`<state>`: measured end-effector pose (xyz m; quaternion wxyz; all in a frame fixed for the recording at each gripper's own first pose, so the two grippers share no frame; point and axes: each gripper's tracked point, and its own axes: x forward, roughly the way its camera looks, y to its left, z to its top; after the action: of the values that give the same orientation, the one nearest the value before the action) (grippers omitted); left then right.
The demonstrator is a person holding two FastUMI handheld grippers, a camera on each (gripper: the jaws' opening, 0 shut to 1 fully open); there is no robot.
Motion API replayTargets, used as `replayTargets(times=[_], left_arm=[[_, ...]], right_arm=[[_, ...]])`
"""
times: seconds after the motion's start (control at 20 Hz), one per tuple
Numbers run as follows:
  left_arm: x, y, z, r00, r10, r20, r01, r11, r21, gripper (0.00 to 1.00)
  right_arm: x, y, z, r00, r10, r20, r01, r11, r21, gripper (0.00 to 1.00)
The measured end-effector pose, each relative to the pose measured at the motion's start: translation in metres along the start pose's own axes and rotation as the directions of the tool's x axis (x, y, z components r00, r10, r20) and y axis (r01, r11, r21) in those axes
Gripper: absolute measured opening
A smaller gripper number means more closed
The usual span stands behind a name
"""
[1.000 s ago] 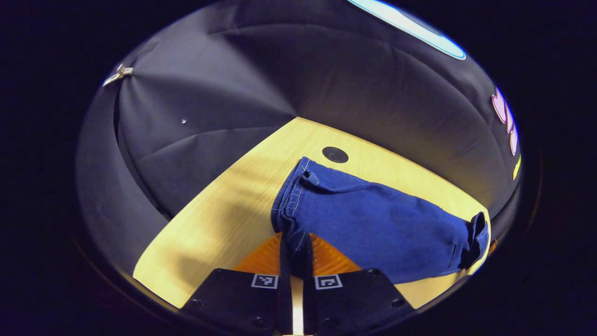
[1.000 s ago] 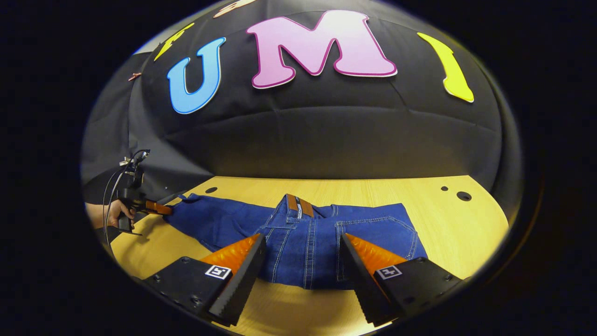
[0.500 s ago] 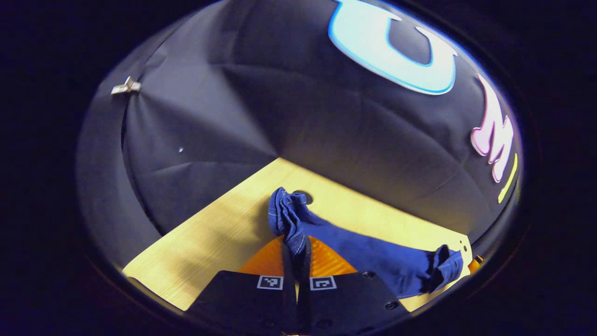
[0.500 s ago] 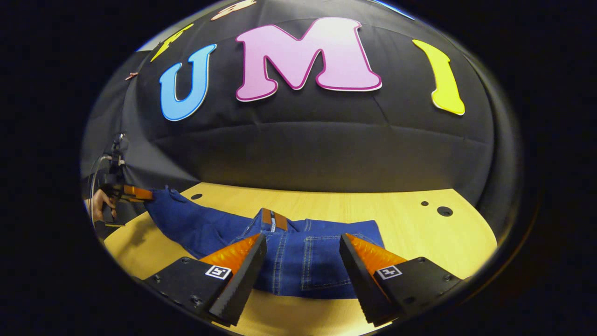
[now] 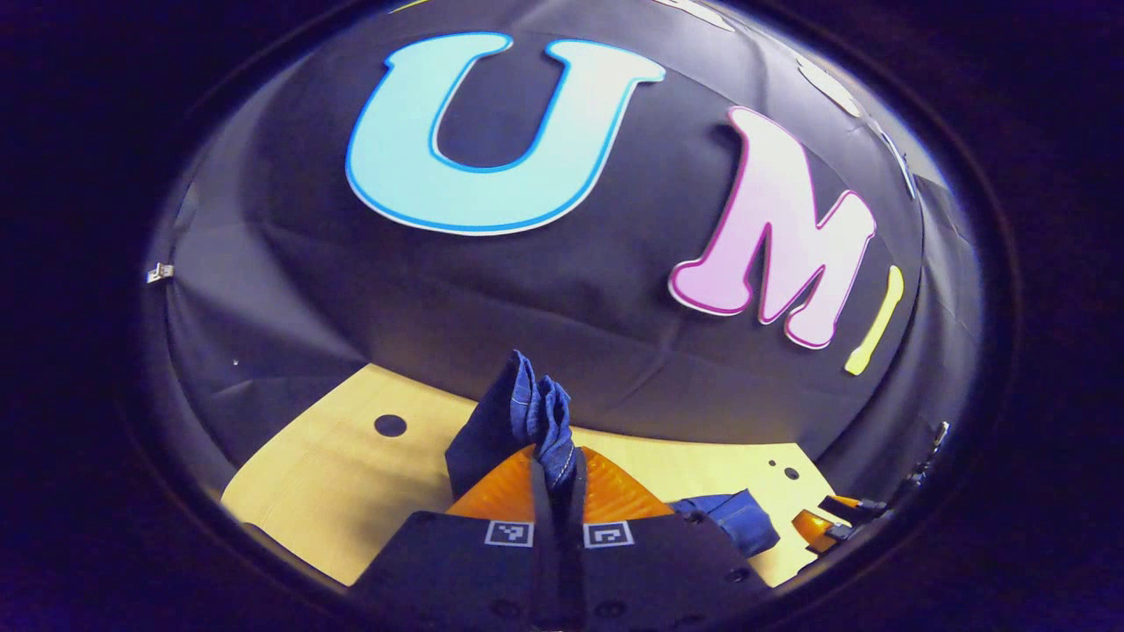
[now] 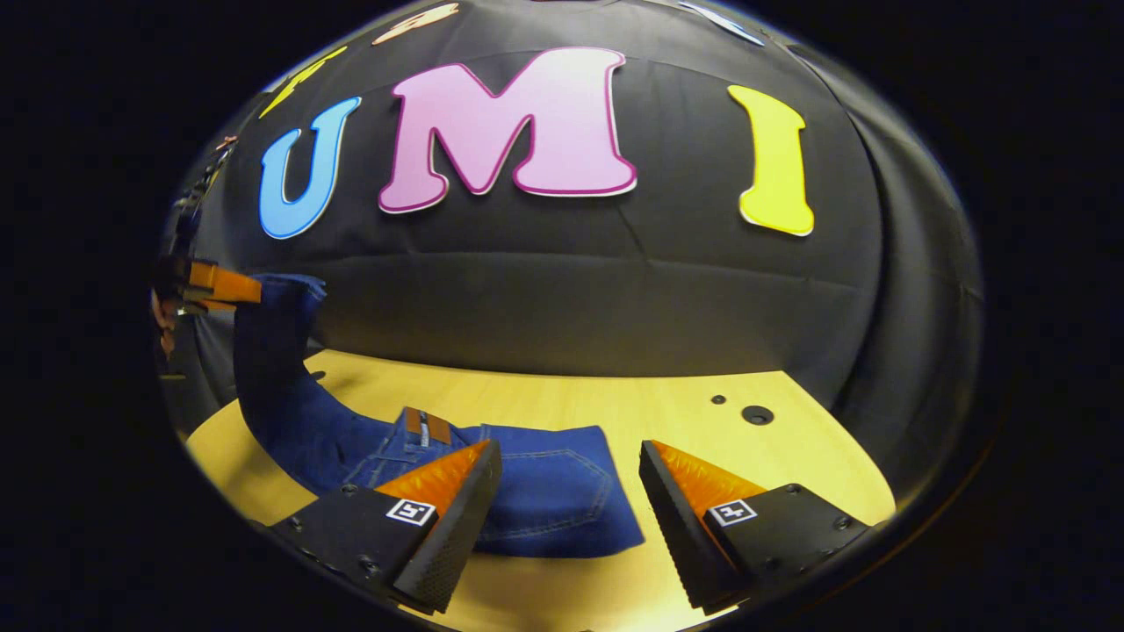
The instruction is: Grasp the waist and the cuffs of the jeans and fold them to make the two legs overlap; first hold the waist and fold one-third of the jeans toward the cuffs, then hold the cuffs and fold the remaining one-third in the same direction to finish folding.
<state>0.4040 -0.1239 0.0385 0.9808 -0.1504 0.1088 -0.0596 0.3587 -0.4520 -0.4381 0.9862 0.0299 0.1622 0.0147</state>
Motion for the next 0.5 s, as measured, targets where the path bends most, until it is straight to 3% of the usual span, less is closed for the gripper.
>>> replayTargets(times=[0.25,0.5], left_arm=[[0.003,-0.14,-0.005,0.988,-0.149,-0.033,0.15,0.988,0.029,0.06],[0.031,-0.244,-0.087,0.956,-0.248,-0.158,0.255,0.967,0.024,0.06]], right_arm=[[-0.032,-0.058,0.015,0.996,-0.083,-0.011,0.083,0.996,0.024,0.96],[-0.059,-0.108,0.023,0.987,-0.158,-0.013,0.158,0.985,0.069,0.96]])
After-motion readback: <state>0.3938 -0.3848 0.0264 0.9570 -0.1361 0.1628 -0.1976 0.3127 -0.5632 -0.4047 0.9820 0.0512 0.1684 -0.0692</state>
